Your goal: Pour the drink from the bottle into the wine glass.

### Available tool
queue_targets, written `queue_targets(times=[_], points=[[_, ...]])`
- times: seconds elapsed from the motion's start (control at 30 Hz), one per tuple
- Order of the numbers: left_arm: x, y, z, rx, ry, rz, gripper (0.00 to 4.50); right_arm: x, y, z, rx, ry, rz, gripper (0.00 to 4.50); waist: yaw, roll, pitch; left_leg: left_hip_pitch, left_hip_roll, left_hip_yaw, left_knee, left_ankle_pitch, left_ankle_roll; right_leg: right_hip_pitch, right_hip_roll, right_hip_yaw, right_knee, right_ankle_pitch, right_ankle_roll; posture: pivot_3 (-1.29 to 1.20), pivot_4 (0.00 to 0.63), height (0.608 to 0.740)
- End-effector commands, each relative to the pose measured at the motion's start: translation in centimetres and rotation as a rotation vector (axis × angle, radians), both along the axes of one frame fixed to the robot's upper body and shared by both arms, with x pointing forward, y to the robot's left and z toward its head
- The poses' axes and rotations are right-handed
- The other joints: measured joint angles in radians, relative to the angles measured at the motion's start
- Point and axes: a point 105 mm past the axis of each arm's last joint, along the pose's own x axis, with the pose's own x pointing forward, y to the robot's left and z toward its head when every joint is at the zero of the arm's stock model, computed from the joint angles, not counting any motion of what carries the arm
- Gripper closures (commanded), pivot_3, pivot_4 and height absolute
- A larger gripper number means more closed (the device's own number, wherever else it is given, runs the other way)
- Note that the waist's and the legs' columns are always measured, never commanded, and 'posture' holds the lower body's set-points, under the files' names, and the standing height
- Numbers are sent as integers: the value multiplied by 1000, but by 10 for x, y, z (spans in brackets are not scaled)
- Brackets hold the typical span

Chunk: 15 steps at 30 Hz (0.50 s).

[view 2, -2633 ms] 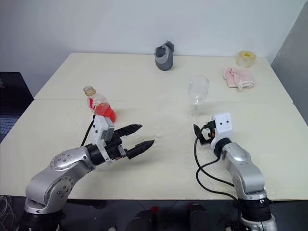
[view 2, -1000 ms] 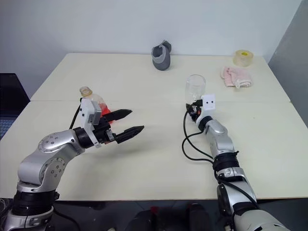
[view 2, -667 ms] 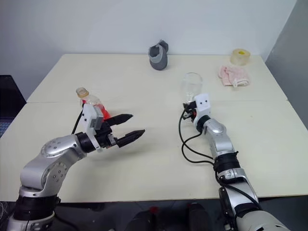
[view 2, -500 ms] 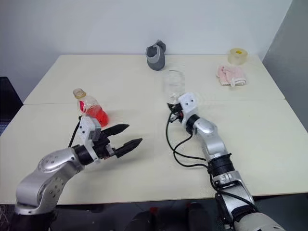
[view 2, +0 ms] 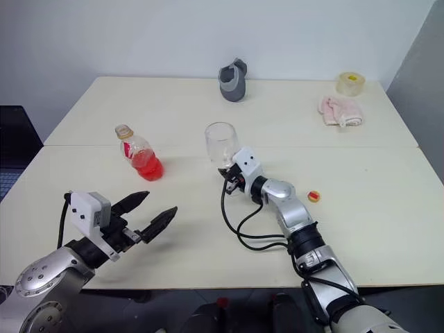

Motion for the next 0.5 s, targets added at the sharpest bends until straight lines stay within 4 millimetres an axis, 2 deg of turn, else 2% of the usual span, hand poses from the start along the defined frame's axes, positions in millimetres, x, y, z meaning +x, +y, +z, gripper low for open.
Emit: queue_targets(times=[0.03, 0.1, 0.37, 0.5], points=[[-1, 0, 16, 17, -82, 20, 0, 1, 7, 16, 18, -66, 26, 4302, 0, 0, 0, 0, -2, 0, 0, 0, 0, 0, 0, 0, 0, 0, 0, 0, 150, 740], [0, -1, 16, 12, -82, 18, 0, 1, 6, 11, 14, -60, 26, 4302, 0, 0, 0, 0, -4, 0, 0, 0, 0, 0, 0, 0, 0, 0, 0, 0, 150, 740], [5, -5, 14, 7, -81, -3, 0, 1, -4, 10, 43, -30, 9, 1707, 0, 0, 0, 0, -4, 0, 0, 0, 0, 0, 0, 0, 0, 0, 0, 0, 150, 740], [10, -6, 14, 4, -84, -9, 0, -7, -9, 13, 53, -22, 20, 345, 1, 0, 0, 0, -4, -1, 0, 0, 0, 0, 0, 0, 0, 0, 0, 0, 150, 740]])
